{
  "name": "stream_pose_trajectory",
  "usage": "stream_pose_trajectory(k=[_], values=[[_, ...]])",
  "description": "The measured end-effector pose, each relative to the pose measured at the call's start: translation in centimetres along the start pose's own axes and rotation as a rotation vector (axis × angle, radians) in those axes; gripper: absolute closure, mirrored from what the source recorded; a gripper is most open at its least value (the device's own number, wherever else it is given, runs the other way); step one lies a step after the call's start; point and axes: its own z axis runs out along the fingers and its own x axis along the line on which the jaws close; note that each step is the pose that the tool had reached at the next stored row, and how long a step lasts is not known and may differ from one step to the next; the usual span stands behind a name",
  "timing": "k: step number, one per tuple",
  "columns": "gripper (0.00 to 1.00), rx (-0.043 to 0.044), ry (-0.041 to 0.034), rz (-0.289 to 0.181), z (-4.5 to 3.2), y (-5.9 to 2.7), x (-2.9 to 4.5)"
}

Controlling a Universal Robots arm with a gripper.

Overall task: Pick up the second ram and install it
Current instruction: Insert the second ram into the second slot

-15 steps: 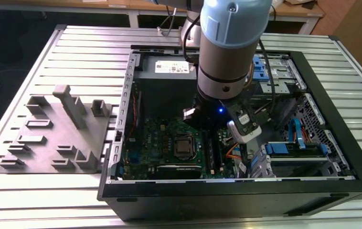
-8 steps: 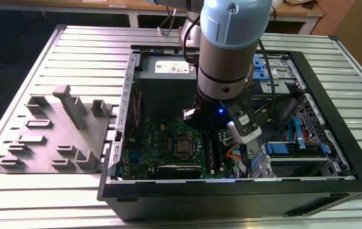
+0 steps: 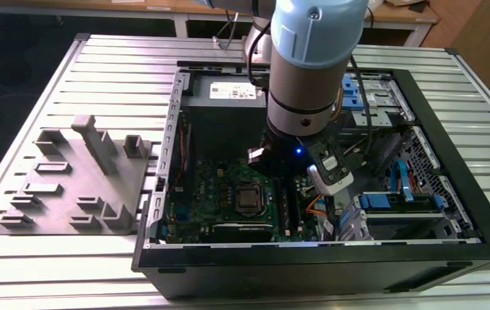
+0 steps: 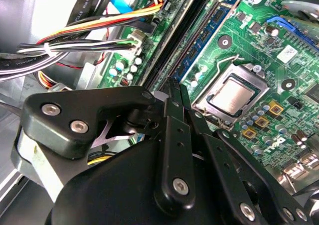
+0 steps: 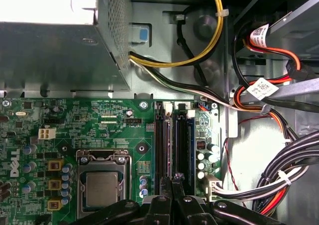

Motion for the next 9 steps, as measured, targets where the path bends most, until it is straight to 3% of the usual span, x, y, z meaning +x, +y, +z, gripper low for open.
stream_pose_trajectory(k=[9], values=[[0.91, 0.0002, -0.0002, 0.003, 0.01, 0.00, 0.00]])
